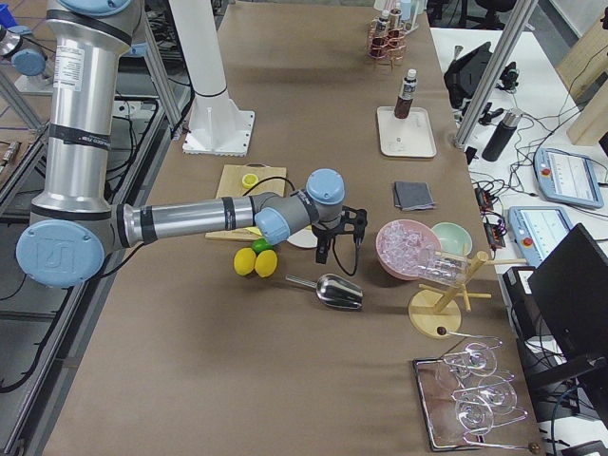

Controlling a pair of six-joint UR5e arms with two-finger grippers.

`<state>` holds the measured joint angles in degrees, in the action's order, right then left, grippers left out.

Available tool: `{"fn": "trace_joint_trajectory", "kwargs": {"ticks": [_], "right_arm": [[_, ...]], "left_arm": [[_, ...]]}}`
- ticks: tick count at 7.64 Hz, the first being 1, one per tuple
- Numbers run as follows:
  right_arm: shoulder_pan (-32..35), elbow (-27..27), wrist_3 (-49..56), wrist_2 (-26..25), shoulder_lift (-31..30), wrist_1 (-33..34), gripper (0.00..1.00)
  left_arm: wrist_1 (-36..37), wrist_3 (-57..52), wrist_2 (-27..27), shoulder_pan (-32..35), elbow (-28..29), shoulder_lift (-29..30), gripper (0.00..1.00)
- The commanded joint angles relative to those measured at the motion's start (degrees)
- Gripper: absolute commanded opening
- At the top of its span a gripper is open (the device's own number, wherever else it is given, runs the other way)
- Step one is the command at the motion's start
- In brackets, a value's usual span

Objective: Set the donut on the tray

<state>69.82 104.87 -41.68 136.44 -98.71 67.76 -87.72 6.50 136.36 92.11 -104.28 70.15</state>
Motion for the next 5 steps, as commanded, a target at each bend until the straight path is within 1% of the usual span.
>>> {"fn": "trace_joint_trajectory", "kwargs": {"ticks": [1,2,4,5], "right_arm": [[-10.4,-0.2,-13.1,-4.4,0.1,-7.1,0.91],[-12.2,-0.8,-13.2,-5.2,0.1,-7.1,0.79],[-18.2,-1.9,-17.4,-10.1,1.1,-7.2,0.77],[-19.6,-2.8,-17.6,-11.7,1.3,-7.2,0.76]], "left_arm": [[0.0,0.0,0.0,0.0,0.2,0.1,0.98],[0.0,0.0,0.0,0.0,0.2,0.1,0.98],[0.0,0.0,0.0,0.0,0.0,0.1,0.98],[0.0,0.0,0.0,0.0,-0.1,0.1,0.98]]}}
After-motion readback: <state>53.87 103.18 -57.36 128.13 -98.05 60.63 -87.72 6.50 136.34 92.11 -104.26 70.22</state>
